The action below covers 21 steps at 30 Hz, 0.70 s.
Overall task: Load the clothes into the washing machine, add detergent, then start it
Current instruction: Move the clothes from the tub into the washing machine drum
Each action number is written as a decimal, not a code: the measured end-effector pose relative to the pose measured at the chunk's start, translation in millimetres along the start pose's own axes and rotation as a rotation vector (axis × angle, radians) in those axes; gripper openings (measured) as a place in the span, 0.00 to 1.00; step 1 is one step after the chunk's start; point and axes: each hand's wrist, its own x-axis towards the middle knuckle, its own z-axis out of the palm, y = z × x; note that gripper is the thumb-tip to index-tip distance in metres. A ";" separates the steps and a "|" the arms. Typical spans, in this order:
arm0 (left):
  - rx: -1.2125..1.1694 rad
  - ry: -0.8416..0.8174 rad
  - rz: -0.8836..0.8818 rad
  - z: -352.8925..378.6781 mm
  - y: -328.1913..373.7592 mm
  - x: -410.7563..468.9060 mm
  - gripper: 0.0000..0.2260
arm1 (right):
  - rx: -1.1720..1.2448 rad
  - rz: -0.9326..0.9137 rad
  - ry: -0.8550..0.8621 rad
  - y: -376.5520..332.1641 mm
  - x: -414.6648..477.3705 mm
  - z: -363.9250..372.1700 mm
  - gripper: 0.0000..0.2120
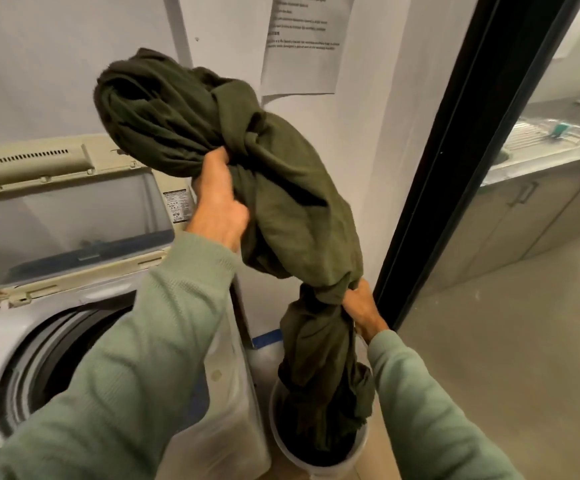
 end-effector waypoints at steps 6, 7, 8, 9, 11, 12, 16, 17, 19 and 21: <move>0.451 0.174 0.250 -49.4 14.3 14.5 0.08 | -0.094 -0.089 0.260 -61.3 18.4 -28.7 0.14; 0.521 0.179 0.280 -56.5 9.8 19.2 0.09 | -0.081 -0.109 0.288 -77.0 21.8 -29.5 0.17; 0.589 0.192 0.320 -63.6 4.4 24.3 0.12 | -0.065 -0.121 0.309 -93.8 23.8 -28.6 0.18; 0.694 0.224 0.357 -70.4 -1.1 30.7 0.17 | -0.053 -0.138 0.318 -112.5 23.3 -27.0 0.19; 0.957 0.254 0.397 -78.6 -12.1 35.5 0.25 | -0.031 -0.133 0.326 -148.4 21.5 -19.2 0.15; 1.059 0.219 0.402 -82.5 -20.6 37.0 0.28 | -0.024 -0.118 0.319 -162.8 22.9 -13.0 0.12; 1.197 -0.083 0.322 -84.4 -49.4 43.9 0.45 | -0.004 -0.083 0.215 -202.2 23.3 15.0 0.09; 1.151 -0.166 0.244 -80.8 -50.2 40.5 0.49 | 0.007 -0.068 0.206 -207.1 22.1 19.1 0.08; 1.002 -0.337 0.063 -76.5 -47.6 36.0 0.55 | 0.078 -0.025 0.191 -212.0 20.6 23.0 0.07; 0.972 -0.460 -0.045 -74.1 -47.1 32.9 0.65 | 0.166 0.022 0.163 -214.0 21.0 25.2 0.09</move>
